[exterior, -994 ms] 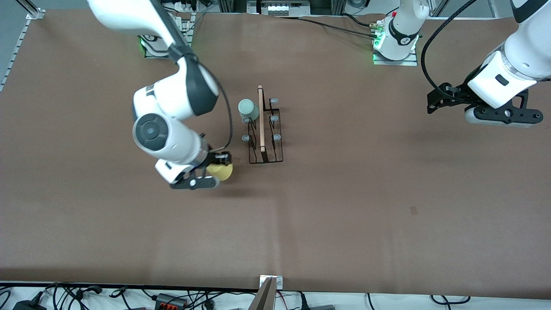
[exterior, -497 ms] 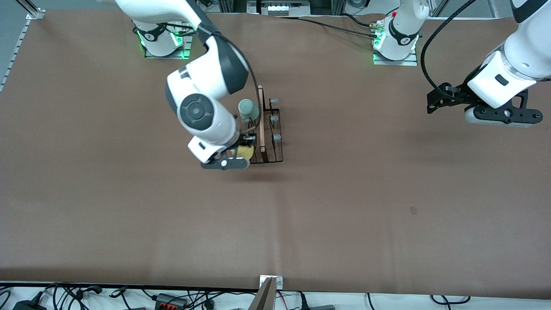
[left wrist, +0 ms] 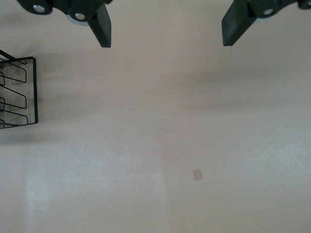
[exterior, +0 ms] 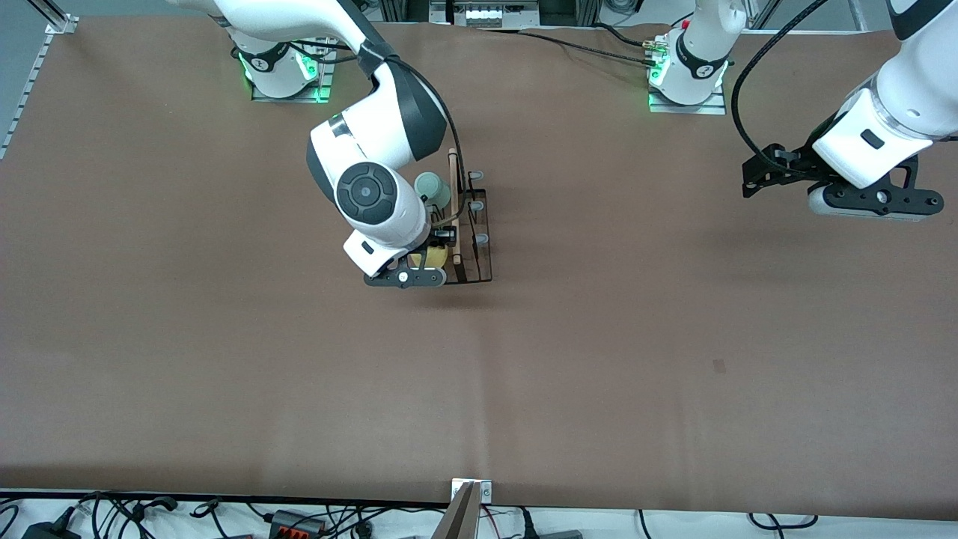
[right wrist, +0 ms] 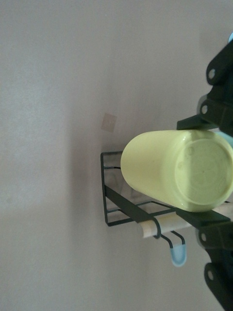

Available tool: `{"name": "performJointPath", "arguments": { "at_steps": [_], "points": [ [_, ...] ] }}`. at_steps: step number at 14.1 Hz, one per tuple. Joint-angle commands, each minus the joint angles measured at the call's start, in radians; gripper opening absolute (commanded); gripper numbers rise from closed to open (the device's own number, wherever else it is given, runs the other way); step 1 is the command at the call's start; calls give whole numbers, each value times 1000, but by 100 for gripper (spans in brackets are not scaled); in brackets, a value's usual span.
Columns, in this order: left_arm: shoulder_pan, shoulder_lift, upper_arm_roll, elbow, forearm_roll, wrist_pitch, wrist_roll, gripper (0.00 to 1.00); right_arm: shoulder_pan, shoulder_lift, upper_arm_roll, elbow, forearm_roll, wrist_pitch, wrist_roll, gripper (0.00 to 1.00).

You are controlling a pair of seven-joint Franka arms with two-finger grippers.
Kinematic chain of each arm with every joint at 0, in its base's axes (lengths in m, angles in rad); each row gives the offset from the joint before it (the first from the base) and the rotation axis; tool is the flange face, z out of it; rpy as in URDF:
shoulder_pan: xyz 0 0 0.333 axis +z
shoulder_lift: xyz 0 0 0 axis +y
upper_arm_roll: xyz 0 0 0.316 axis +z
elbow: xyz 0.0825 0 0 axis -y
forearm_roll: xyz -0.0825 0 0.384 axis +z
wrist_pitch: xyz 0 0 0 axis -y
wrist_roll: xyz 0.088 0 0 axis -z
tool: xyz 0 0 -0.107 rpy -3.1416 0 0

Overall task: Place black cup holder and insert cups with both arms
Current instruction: 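Hang the yellow cup on a rack peg and open the right gripper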

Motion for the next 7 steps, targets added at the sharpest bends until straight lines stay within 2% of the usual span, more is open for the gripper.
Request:
{"name": "performJointPath", "arguments": {
  "at_steps": [1,7],
  "points": [
    [2,13,-6,32,19,-21,9,100,13,8,-2,-10,6,-10,17,18],
    [2,13,-6,32,19,-20,11,100,16,35,-1,-14,5,-8,11,19]
  ]
}}
